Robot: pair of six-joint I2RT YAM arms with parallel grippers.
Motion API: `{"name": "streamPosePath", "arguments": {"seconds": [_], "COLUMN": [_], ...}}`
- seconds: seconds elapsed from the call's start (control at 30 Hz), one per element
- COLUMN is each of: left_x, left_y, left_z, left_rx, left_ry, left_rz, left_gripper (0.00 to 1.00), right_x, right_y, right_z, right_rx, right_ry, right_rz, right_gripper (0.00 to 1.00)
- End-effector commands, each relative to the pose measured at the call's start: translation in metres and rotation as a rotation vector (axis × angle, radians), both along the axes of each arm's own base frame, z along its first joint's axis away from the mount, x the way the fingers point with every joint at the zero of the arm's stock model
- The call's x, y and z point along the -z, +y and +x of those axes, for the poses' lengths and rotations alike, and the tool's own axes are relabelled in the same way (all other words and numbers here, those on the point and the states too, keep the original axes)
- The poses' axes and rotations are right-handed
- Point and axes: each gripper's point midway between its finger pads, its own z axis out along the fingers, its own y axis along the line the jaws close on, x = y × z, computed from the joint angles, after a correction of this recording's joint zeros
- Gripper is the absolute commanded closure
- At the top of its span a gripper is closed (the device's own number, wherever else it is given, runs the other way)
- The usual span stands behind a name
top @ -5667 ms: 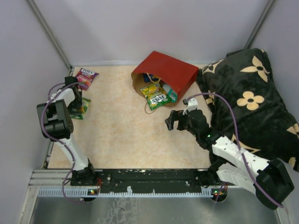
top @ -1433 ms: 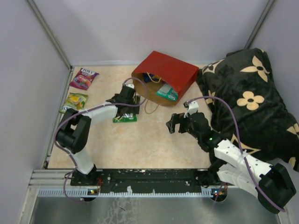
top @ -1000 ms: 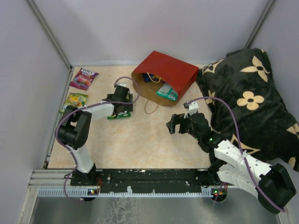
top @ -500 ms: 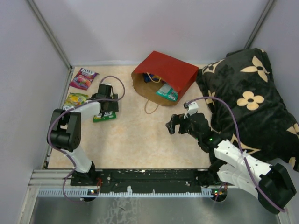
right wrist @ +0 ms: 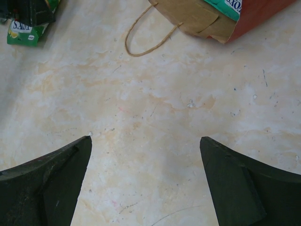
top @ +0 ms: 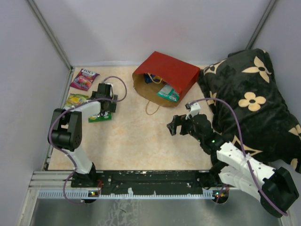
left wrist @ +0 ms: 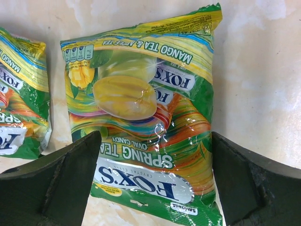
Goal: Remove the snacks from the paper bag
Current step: Move the snack to the center of the board, then take out the snack from the paper bag.
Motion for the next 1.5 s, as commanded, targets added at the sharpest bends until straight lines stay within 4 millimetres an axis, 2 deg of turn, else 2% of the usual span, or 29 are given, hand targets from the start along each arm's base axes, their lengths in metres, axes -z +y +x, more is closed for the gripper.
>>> {"name": "streamPosePath", "arguments": {"seconds": [0.0,0.13,0.2,0.27,0.37,0.53,0.67,0.77,0.83,0.93,1.03,1.1,1.27,1.47], "left_x": [-0.009,-0.017,-0.030,-0.048,-0.083,-0.113,-0.137,-0.152,-0.150,-0.137,-0.114,-0.097,-0.067,-0.035], "left_y": [0.003,0.002,-0.001,-0.017,-0.060,-0.160,-0.225,-0.254,-0.269,-0.290,-0.310,-0.318,-0.333,-0.354], "left_z": [0.011,0.019,0.024,0.029,0.032,0.009,-0.018,-0.037,-0.040,-0.030,-0.011,0.002,0.023,0.024], "left_rx": [0.042,0.065,0.077,0.133,0.251,0.526,0.712,0.722,0.678,0.576,0.479,0.397,0.247,0.044], "left_ry": [-0.031,-0.046,-0.071,-0.106,-0.178,-0.255,-0.442,-0.572,-0.583,-0.491,-0.392,-0.348,-0.331,-0.215], "left_rz": [0.022,0.034,0.028,0.014,-0.014,-0.193,-0.555,-0.917,-1.144,-1.434,-1.633,-1.727,-1.788,-1.657], "left_gripper": [0.00,0.00,0.00,0.01,0.00,0.00,0.00,0.00,0.00,0.05,0.14,0.17,0.15,0.13], "right_x": [-0.010,-0.009,-0.009,-0.008,-0.010,-0.012,-0.018,-0.026,-0.029,-0.031,-0.030,-0.031,-0.026,-0.017], "right_y": [0.003,0.002,0.002,0.003,0.005,0.004,-0.010,-0.021,-0.027,-0.036,-0.042,-0.045,-0.052,-0.053], "right_z": [0.001,0.002,0.002,0.003,0.006,0.009,0.010,0.011,0.011,0.012,0.011,0.010,0.004,0.001], "right_rx": [-0.007,-0.001,0.000,0.002,0.001,0.016,0.082,0.135,0.164,0.204,0.243,0.265,0.307,0.328], "right_ry": [-0.028,-0.027,-0.025,-0.025,-0.027,-0.026,-0.038,-0.059,-0.069,-0.069,-0.052,-0.041,0.003,0.051], "right_rz": [0.028,0.023,0.022,0.021,0.022,0.014,0.006,0.007,0.004,-0.012,-0.017,-0.006,0.009,0.010], "right_gripper": [0.01,0.01,0.01,0.01,0.01,0.01,0.01,0.01,0.01,0.01,0.01,0.01,0.01,0.01]}}
